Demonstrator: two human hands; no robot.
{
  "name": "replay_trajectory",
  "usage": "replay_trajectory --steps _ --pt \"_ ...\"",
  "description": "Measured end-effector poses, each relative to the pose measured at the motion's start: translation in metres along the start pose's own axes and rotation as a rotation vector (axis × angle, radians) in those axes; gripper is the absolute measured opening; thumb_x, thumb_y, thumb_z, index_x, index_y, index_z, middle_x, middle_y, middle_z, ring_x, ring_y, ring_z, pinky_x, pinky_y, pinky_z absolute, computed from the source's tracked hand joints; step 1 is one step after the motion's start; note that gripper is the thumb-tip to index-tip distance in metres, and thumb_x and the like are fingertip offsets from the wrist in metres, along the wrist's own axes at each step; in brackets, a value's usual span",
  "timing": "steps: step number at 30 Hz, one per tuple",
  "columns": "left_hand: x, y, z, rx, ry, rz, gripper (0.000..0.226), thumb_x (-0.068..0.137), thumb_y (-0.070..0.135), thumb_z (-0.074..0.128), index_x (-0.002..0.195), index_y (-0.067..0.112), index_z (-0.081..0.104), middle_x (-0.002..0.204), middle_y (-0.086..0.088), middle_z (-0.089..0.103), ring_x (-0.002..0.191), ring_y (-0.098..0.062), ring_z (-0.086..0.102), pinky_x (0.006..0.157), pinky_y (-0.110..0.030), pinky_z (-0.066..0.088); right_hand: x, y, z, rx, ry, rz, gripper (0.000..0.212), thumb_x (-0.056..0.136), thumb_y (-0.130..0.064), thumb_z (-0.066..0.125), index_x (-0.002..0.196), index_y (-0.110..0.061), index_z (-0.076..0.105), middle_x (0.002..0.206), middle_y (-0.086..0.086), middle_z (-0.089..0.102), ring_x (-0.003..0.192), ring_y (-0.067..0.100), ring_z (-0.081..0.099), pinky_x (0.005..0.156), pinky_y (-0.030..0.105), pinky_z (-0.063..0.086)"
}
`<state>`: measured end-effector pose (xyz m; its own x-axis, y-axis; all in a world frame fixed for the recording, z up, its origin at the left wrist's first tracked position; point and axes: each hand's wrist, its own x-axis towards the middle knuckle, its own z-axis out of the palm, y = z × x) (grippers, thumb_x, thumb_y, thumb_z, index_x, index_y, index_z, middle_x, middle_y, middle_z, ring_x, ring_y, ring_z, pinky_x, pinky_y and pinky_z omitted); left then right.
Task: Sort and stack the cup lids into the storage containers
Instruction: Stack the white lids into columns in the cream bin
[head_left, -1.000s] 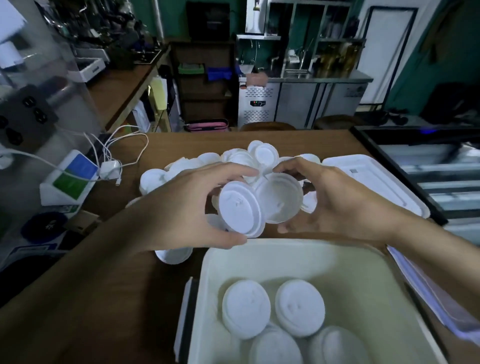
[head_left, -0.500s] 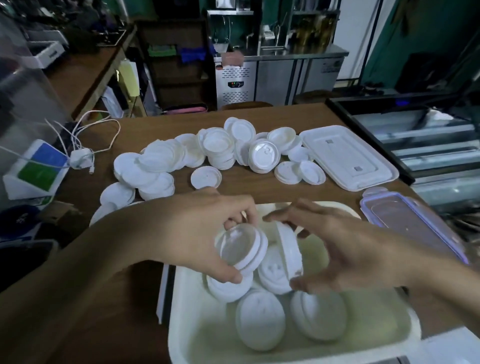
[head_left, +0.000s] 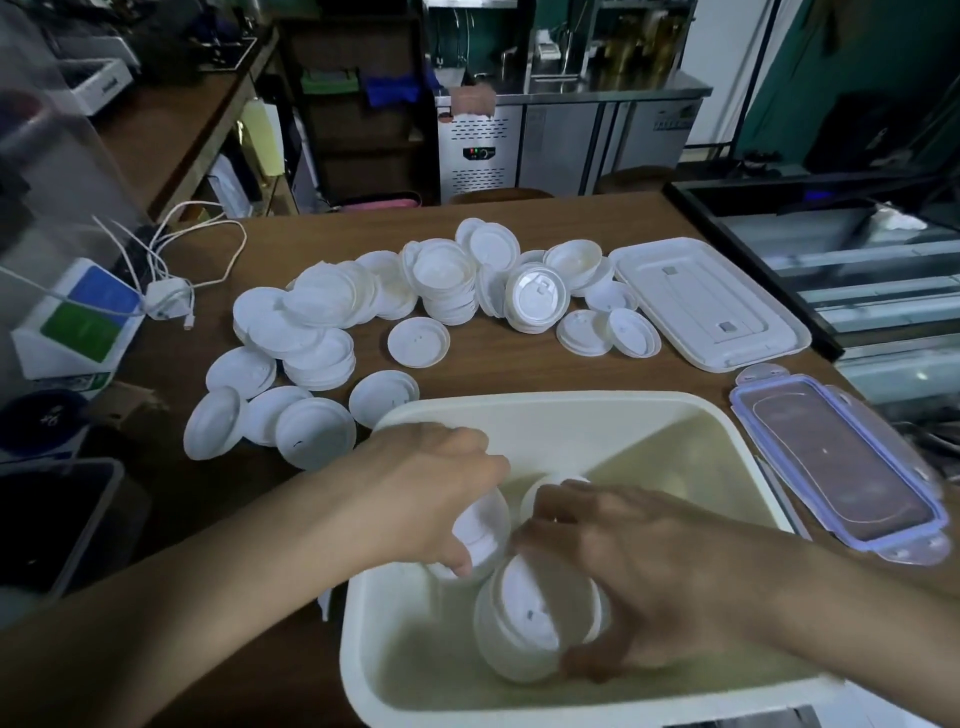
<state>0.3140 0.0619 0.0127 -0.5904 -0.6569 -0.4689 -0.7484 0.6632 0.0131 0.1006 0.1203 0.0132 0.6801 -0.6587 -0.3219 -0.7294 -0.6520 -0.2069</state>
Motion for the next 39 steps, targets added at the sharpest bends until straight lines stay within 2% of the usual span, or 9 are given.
replay_trajectory --steps 4,7,11,15,19,27,32,36,39 --pt "0.003 0.001 0.001 0.007 0.0 0.0 0.047 0.084 0.055 0.076 0.11 0.029 0.047 0.091 0.009 0.031 0.088 -0.015 0.041 0.065 -0.035 0.03 0.002 -0.006 0.004 -0.05 0.008 -0.065 0.072 0.08 -0.066 0.072 0.136 -0.027 0.046 0.122 -0.007 0.043 0.099 0.012 0.043 0.087 0.037 0.05" --pt "0.002 -0.001 0.0 -0.003 0.003 -0.003 0.048 0.082 0.056 0.078 0.105 0.03 0.044 0.09 0.01 0.033 0.089 -0.016 0.043 0.065 -0.035 0.034 0.004 -0.006 0.007 -0.036 -0.008 -0.12 0.072 0.082 -0.056 0.076 0.14 -0.024 0.047 0.128 -0.004 0.043 0.11 0.019 0.05 0.089 0.041 0.054" --pt "0.005 -0.006 0.004 0.006 0.018 0.015 0.052 0.079 0.055 0.081 0.112 0.028 0.05 0.097 0.01 0.043 0.094 -0.017 0.05 0.078 -0.04 0.05 0.009 -0.002 0.016 -0.036 0.002 -0.162 0.064 0.088 -0.044 0.074 0.143 -0.025 0.047 0.136 -0.004 0.044 0.117 0.02 0.052 0.087 0.042 0.055" --pt "0.004 -0.011 0.005 -0.041 0.039 0.043 0.059 0.078 0.057 0.081 0.122 0.032 0.051 0.105 0.01 0.05 0.103 -0.017 0.054 0.082 -0.041 0.052 0.008 0.005 0.019 -0.038 0.057 -0.196 0.055 0.087 -0.038 0.074 0.136 -0.025 0.054 0.13 -0.003 0.051 0.11 0.018 0.056 0.081 0.035 0.054" --pt "0.001 -0.017 0.006 -0.082 0.051 0.041 0.062 0.08 0.057 0.08 0.13 0.035 0.051 0.109 0.013 0.051 0.11 -0.015 0.053 0.087 -0.04 0.052 0.005 0.009 0.022 0.018 0.068 -0.259 0.045 0.092 -0.036 0.07 0.134 -0.025 0.058 0.137 -0.006 0.051 0.118 0.018 0.056 0.092 0.036 0.055" --pt "0.005 -0.018 0.006 -0.061 0.054 0.051 0.046 0.086 0.055 0.075 0.125 0.039 0.055 0.097 0.016 0.041 0.101 -0.009 0.045 0.064 -0.028 0.033 0.007 0.013 0.028 0.016 0.045 -0.33 0.037 0.097 -0.028 0.062 0.134 -0.025 0.061 0.143 -0.003 0.049 0.128 0.017 0.05 0.105 0.032 0.047" --pt "0.006 -0.016 0.002 -0.069 0.048 0.057 0.051 0.09 0.052 0.072 0.135 0.041 0.05 0.102 0.019 0.038 0.112 -0.014 0.051 0.072 -0.031 0.036 0.006 0.014 0.028 0.054 0.013 -0.386 0.026 0.102 -0.025 0.057 0.124 -0.029 0.069 0.15 -0.005 0.049 0.13 0.014 0.045 0.107 0.029 0.044" --pt "0.007 -0.014 0.006 -0.026 0.035 0.05 0.04 0.085 0.053 0.076 0.116 0.031 0.062 0.096 0.012 0.049 0.097 -0.018 0.057 0.075 -0.039 0.054 0.007 0.018 0.029 0.083 -0.031 -0.36 0.031 0.1 -0.026 0.054 0.127 -0.033 0.069 0.156 -0.006 0.042 0.137 0.015 0.043 0.108 0.038 0.047" --pt "0.007 -0.014 0.005 -0.021 0.022 0.047 0.043 0.083 0.053 0.078 0.117 0.031 0.065 0.096 0.01 0.049 0.096 -0.018 0.057 0.076 -0.04 0.055 0.007 0.02 0.03 0.099 -0.06 -0.339 0.034 0.098 -0.024 0.056 0.128 -0.036 0.067 0.157 -0.01 0.037 0.14 0.015 0.043 0.106 0.043 0.049"
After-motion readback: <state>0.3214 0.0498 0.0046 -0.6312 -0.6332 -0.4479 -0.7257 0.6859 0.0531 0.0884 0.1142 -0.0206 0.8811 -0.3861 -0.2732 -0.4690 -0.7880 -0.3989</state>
